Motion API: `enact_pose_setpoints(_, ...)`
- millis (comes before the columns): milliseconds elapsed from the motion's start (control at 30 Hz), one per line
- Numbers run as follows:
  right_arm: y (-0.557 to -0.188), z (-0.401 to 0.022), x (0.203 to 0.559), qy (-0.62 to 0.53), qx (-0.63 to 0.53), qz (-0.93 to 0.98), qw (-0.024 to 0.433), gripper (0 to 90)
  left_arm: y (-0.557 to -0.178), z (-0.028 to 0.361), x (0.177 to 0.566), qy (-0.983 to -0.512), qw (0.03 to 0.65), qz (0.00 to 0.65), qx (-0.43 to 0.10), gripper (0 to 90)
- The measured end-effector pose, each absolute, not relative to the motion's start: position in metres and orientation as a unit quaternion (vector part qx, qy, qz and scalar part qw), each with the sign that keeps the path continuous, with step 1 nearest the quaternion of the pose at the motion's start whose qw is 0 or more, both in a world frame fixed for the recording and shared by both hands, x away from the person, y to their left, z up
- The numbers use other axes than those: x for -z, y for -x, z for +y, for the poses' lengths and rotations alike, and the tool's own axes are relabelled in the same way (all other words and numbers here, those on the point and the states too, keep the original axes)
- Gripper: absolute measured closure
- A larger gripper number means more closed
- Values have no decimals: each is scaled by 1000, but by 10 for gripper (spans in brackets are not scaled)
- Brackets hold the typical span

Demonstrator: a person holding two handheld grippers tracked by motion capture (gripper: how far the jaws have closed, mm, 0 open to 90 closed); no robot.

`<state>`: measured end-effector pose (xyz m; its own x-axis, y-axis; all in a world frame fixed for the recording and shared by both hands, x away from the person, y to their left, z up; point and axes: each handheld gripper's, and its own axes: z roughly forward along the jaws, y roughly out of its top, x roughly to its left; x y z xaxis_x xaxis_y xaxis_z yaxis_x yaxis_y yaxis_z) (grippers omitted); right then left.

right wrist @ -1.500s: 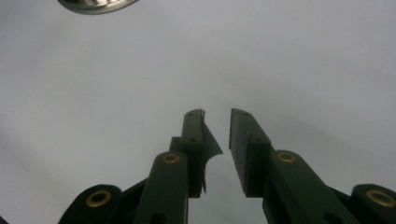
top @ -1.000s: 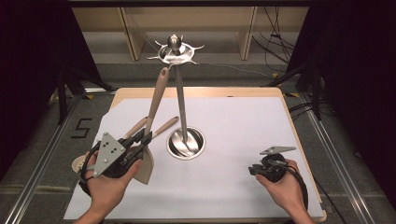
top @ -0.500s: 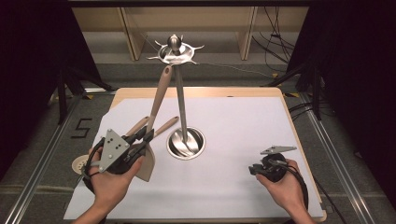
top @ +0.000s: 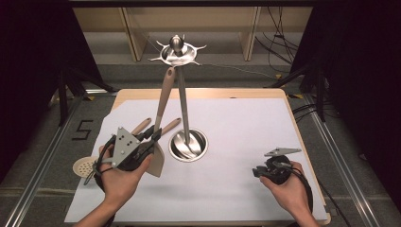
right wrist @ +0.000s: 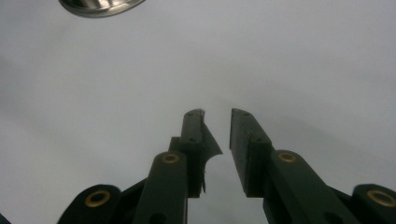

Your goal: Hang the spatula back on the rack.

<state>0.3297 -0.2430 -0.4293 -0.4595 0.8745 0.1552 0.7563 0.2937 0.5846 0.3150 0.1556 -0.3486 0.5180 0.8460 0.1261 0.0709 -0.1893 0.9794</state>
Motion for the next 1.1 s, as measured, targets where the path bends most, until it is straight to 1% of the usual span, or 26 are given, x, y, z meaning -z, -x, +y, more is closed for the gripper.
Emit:
enact_pose_setpoints(67,-329,-242,427,-512,-303,797,100,753,-317,153,349,-685,539,334,-358,771)
enact_pose_setpoints(133,-329,-244,428,-502,-319,800,75,752,-318,151,350,-685,540,334,-356,768)
enact_pose_setpoints(267,-327,-241,426,-515,-316,794,70,750,-321,147,350,-687,542,333,-353,765)
enact_pose_setpoints(633,-329,-245,428,-501,-320,800,80,747,-325,137,350,-691,543,328,-347,756)
enact_pose_setpoints(1100,-329,-247,429,-505,-317,799,79,745,-319,141,349,-695,553,319,-331,748)
